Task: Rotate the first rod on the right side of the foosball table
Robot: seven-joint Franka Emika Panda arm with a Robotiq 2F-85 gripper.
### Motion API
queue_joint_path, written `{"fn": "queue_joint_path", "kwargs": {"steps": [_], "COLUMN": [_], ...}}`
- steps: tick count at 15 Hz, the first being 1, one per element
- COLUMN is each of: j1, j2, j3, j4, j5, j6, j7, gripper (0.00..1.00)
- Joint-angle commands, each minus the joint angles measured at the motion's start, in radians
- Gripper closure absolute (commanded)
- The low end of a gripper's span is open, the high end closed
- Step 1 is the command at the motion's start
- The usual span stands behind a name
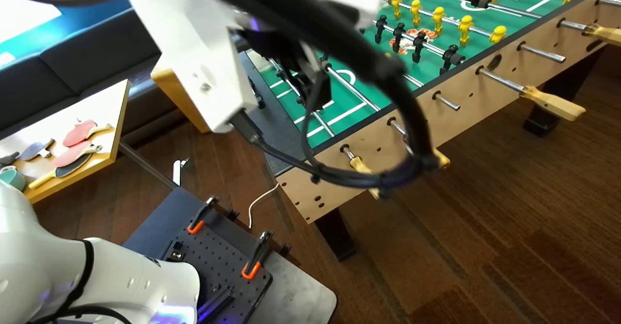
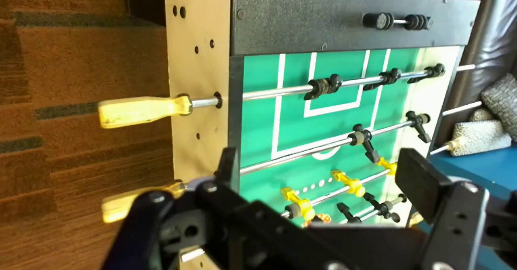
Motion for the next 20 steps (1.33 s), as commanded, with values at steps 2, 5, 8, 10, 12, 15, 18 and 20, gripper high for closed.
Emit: {"fn": "queue_joint_path", "kwargs": {"steps": [2,5,8,10,12,15,18,20], "j1": [0.103,0.008,-0.113,-0.167,-0.214,-0.221,-0.256,-0.329], "j2": [0.295,0.471,0.610,0.539,0.601,0.619,0.647,0.688], "j3": [-0.176,-0.124,-0.035,0.037,0.079,0.087,0.103,0.154], "j4": [0.146,0.206,0.253,0.198,0.221,0.237,0.263,0.278], "j5": [0.170,0.294,0.368,0.328,0.337,0.337,0.383,0.438], "j6": [-0.081,-0.221,-0.324,-0.257,-0.264,-0.269,-0.288,-0.292], "j7": [-0.128,-0.256,-0.366,-0.333,-0.365,-0.366,-0.397,-0.445], "gripper": [0.00,0.00,0.00,0.00,0.00,0.00,0.00,0.00]}}
